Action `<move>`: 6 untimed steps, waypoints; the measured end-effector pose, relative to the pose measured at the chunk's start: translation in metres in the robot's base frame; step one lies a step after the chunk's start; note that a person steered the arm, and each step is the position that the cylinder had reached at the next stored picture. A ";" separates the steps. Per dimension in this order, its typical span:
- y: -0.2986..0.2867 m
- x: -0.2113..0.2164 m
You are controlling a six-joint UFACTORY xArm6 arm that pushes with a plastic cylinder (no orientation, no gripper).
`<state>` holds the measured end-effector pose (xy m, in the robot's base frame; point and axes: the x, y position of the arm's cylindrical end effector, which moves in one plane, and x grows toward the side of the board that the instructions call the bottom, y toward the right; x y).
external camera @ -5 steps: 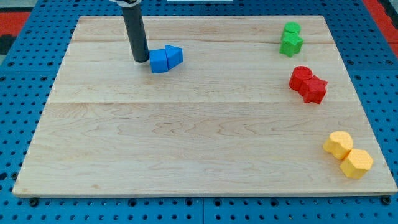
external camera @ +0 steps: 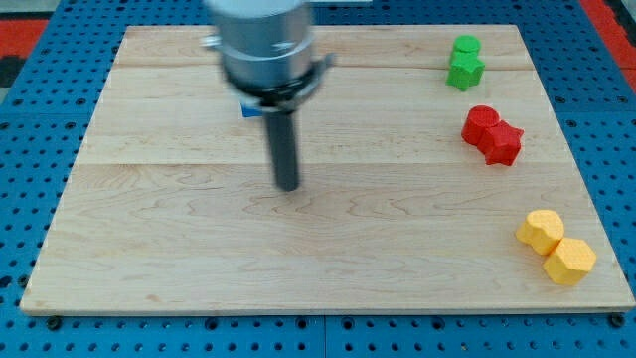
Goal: Tap the green circle to left
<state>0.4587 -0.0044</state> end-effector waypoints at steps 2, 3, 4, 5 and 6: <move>0.064 -0.049; 0.091 -0.115; 0.108 -0.146; 0.148 -0.196; 0.192 -0.230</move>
